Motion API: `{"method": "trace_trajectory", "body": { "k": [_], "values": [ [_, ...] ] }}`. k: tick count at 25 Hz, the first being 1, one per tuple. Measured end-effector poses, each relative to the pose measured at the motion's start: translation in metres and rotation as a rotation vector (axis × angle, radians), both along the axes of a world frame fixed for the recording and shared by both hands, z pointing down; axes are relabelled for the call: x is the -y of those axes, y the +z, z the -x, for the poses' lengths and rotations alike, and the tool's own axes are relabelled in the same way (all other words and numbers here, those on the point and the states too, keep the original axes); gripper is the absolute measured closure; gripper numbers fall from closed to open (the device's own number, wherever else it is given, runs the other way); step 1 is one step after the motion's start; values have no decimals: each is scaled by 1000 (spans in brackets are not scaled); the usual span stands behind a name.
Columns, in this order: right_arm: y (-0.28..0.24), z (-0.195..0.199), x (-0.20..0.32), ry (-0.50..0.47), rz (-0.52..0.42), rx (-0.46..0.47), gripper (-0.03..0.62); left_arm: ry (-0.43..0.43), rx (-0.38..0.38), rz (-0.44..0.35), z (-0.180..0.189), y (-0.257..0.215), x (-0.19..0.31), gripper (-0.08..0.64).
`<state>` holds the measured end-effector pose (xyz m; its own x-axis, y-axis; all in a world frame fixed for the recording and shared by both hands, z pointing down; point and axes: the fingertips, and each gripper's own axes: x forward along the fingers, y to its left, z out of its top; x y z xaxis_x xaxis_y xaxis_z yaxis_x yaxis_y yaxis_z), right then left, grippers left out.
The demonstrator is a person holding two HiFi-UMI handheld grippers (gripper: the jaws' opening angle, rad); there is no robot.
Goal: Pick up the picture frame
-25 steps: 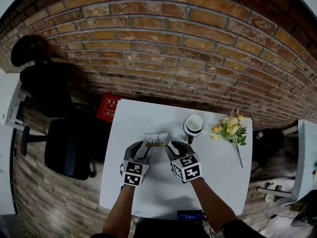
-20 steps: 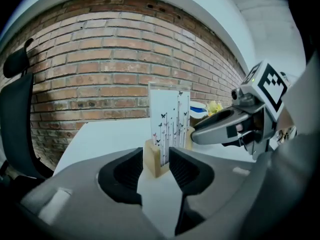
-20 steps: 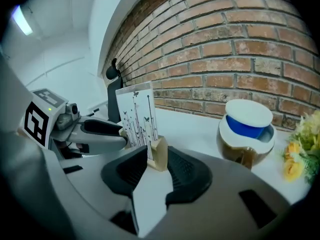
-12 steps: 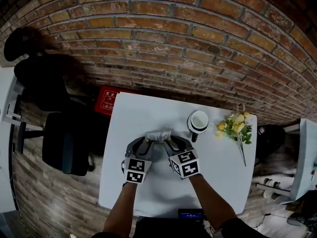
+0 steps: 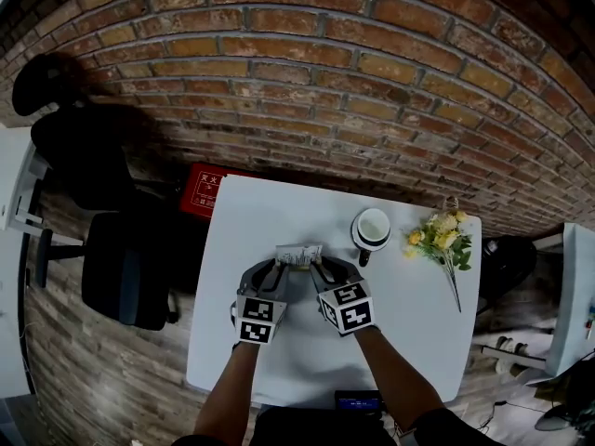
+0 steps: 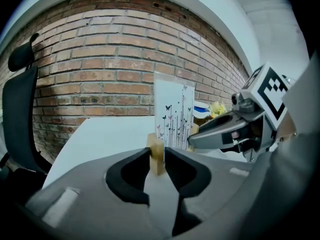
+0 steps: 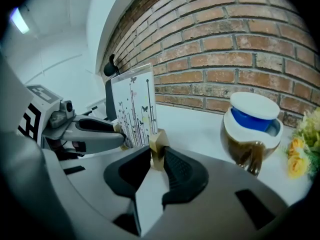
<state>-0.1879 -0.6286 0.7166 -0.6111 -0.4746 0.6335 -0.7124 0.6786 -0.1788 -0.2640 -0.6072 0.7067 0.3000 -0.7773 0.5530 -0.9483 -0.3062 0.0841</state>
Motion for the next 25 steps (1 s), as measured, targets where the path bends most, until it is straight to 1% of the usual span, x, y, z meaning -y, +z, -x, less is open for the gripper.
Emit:
{"method": "trace_trajectory", "body": {
  "k": [5, 13, 20, 25],
  "values": [
    [-17, -3, -3, -1, -17, 16, 503, 8, 8, -19, -3, -18, -4, 460],
    [-64, -19, -15, 7, -67, 45, 503, 6, 6, -68, -19, -68, -15, 460],
    [-109, -45, -43, 7, -114, 73, 503, 9, -3, -139, -45, -115, -44, 462],
    [-129, -70, -72, 16, -149, 80, 503, 15, 0, -169, -70, -134, -73, 462]
  ]
}}
